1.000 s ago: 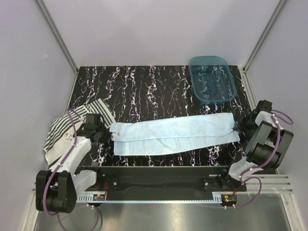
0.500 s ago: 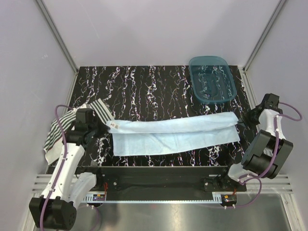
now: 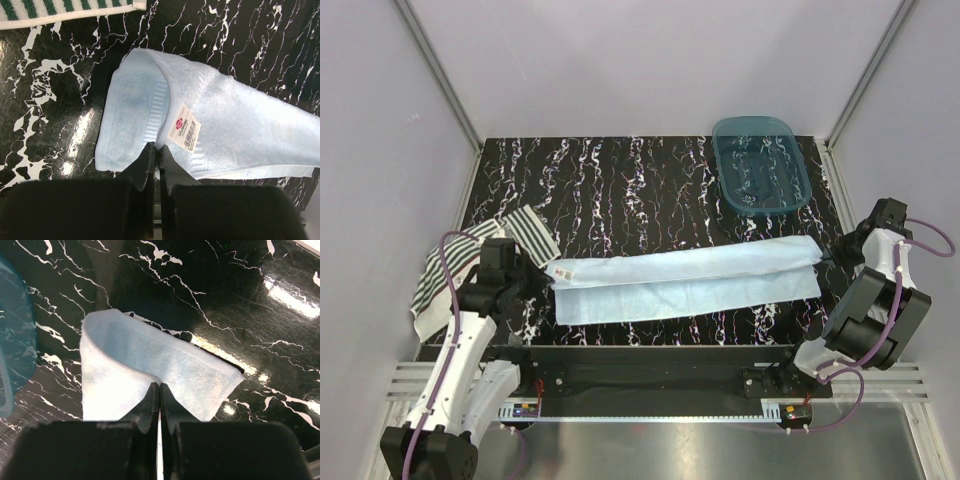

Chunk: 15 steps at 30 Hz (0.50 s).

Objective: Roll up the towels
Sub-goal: Fold the towel

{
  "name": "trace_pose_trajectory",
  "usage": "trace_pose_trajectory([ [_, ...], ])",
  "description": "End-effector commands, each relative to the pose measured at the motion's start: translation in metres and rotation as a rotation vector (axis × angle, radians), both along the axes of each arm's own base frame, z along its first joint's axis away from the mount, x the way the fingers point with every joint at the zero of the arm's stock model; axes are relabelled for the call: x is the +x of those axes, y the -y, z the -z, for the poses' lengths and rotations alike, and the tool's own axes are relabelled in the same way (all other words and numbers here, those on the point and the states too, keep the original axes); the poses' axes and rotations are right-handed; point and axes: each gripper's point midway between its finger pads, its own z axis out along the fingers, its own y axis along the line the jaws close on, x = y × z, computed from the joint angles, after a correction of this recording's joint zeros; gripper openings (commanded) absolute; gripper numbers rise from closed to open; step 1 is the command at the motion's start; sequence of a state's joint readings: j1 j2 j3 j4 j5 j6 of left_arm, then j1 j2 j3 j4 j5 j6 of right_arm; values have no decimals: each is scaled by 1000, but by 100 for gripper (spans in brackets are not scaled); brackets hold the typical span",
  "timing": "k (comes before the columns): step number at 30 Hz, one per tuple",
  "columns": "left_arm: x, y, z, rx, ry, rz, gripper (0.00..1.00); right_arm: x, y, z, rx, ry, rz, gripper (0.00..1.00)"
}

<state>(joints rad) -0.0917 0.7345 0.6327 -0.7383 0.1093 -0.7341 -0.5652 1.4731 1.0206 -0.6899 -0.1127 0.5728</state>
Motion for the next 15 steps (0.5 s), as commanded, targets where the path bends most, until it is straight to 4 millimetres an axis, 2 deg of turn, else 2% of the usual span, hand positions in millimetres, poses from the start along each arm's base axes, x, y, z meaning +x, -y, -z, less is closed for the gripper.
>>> trace_pose_trajectory([
  [1, 2, 3, 3, -15, -1, 2, 0, 0, 12, 10, -38, -8, 18, 0],
  [6, -2, 8, 9, -43, -12, -10, 0, -5, 12, 31, -23, -42, 29, 0],
  [11, -13, 19, 29, -77, -66, -4, 1, -8, 15, 47, -7, -63, 55, 0],
  [15, -20, 29, 38, -93, -78, 16, 3, -10, 18, 55, 3, -73, 68, 0],
])
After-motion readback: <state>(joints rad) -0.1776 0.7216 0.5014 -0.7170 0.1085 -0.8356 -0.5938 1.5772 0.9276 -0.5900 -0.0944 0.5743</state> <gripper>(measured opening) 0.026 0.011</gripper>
